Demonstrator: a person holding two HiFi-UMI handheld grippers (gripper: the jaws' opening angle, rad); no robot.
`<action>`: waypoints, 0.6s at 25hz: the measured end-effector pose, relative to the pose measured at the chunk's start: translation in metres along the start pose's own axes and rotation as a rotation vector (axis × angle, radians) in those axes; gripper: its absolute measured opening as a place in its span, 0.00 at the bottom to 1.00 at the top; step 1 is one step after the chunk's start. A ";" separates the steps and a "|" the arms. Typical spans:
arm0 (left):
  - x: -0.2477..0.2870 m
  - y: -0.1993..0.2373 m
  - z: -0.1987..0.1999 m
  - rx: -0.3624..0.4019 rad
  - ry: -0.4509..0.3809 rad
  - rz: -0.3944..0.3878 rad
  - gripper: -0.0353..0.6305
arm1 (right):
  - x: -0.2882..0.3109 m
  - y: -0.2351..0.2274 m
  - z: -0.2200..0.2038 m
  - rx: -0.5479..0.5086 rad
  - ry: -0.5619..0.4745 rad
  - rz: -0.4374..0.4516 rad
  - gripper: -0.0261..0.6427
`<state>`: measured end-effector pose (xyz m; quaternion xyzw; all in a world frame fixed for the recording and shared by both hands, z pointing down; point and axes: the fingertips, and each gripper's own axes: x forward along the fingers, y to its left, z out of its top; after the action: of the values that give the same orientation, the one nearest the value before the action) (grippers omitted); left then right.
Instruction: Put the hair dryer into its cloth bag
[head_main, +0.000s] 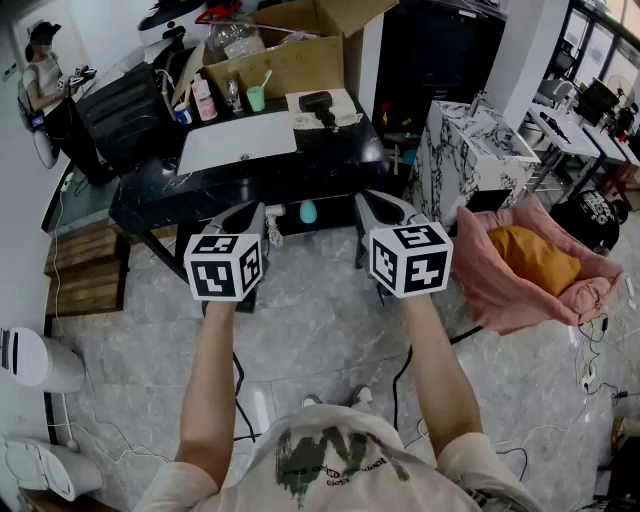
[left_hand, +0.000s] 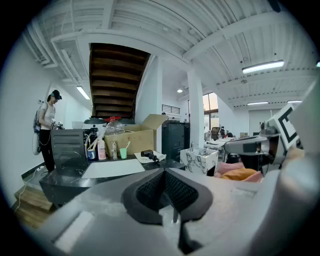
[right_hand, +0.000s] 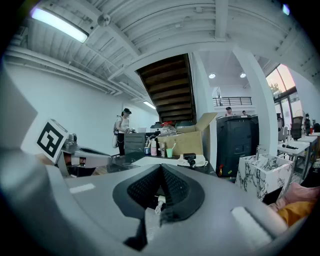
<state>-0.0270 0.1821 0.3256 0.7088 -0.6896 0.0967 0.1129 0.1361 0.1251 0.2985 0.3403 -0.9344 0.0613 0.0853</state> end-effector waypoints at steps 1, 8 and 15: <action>0.000 0.002 0.000 0.004 -0.002 0.001 0.06 | 0.001 0.001 0.000 0.000 -0.001 -0.002 0.04; -0.007 0.020 -0.002 0.005 -0.016 -0.001 0.06 | 0.007 0.015 -0.003 -0.002 0.005 -0.030 0.05; -0.006 0.035 -0.002 0.006 -0.021 -0.026 0.09 | 0.015 0.026 -0.005 0.002 0.023 -0.046 0.11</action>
<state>-0.0619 0.1875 0.3269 0.7188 -0.6813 0.0901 0.1048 0.1085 0.1364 0.3053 0.3609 -0.9253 0.0643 0.0968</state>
